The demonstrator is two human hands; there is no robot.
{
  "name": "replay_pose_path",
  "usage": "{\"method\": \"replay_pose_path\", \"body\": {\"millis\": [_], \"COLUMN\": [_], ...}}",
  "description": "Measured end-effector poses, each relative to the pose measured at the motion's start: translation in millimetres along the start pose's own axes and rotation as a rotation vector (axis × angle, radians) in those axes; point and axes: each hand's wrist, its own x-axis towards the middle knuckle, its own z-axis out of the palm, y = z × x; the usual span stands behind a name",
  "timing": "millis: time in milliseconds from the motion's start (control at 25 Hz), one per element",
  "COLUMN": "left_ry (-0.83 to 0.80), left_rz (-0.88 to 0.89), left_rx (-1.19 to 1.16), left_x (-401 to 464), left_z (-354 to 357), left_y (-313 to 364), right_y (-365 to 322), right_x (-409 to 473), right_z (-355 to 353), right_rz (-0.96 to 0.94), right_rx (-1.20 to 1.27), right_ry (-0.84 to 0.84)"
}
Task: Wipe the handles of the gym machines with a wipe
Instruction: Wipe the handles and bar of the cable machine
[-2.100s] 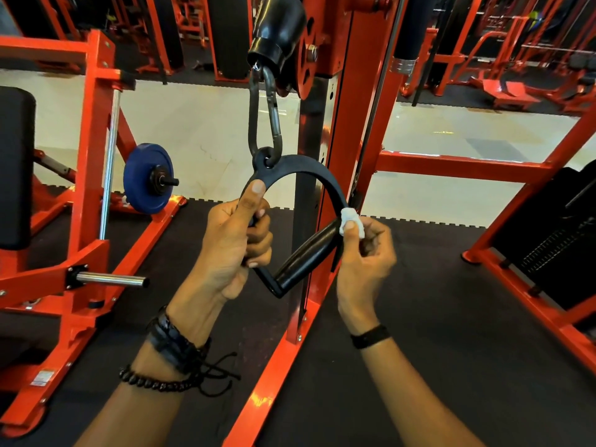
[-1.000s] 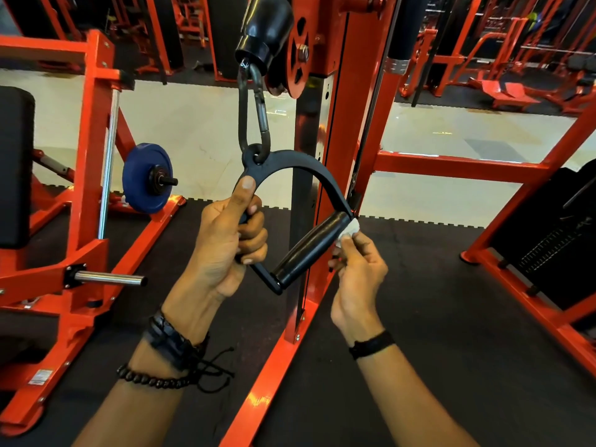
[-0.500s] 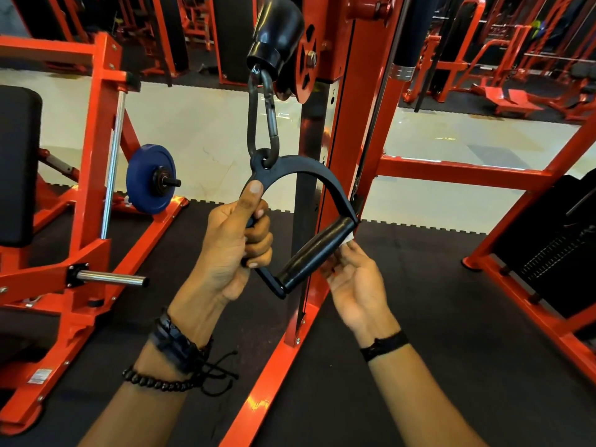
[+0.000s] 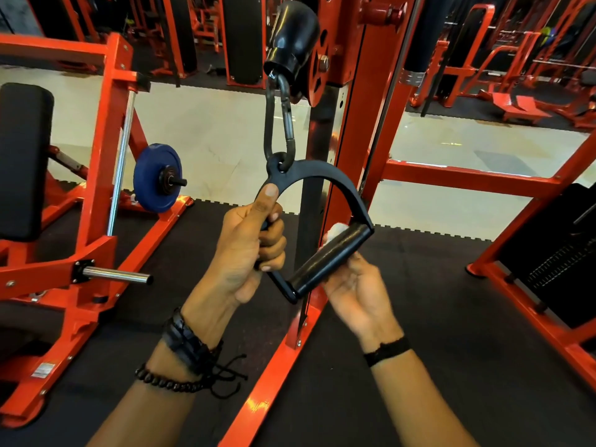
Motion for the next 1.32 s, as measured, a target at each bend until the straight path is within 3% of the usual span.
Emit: {"method": "replay_pose_path", "body": {"millis": [120,280,360,640,880,960,1080,1200,1320], "left_ry": [-0.002,-0.013,-0.01,-0.007,0.009,0.008,0.001,0.001,0.012], "left_rz": [-0.005,-0.017,-0.019,0.002,0.021,0.032,0.049,0.058,0.091], "left_rx": [-0.001,-0.003,0.009,0.035,0.089,0.09,0.079,0.102,0.155], "left_x": [-0.9,-0.8,-1.5,-2.6,-1.5,-1.8,-1.6,-0.8,1.6], "left_z": [0.4,-2.5,-1.3,4.0,-0.1,2.1,6.3,9.9,9.4], "left_y": [0.2,3.1,3.3,0.3,0.8,-1.1,-3.9,-6.8,-9.3], "right_y": [-4.1,54.8,60.0,-8.3,72.9,69.7,24.7,-9.0,14.3], "right_x": [5.1,-19.7,-26.6,-5.7,-49.0,-42.0,-14.7,-0.6,-19.5], "right_z": [-0.5,-6.9,-5.9,-12.3,-7.1,-8.5,-11.5,-13.4,-4.1], "right_rz": [-0.001,0.215,0.218,-0.141,-0.287,-0.415,-0.731,-0.923,-1.029], "right_rx": [-0.011,-0.047,-0.087,-0.075,-0.197,-0.272,-0.451,-0.947,-1.396], "right_ry": [0.013,-0.196,-0.214,0.12,0.286,0.343,0.428,0.426,0.17]}}
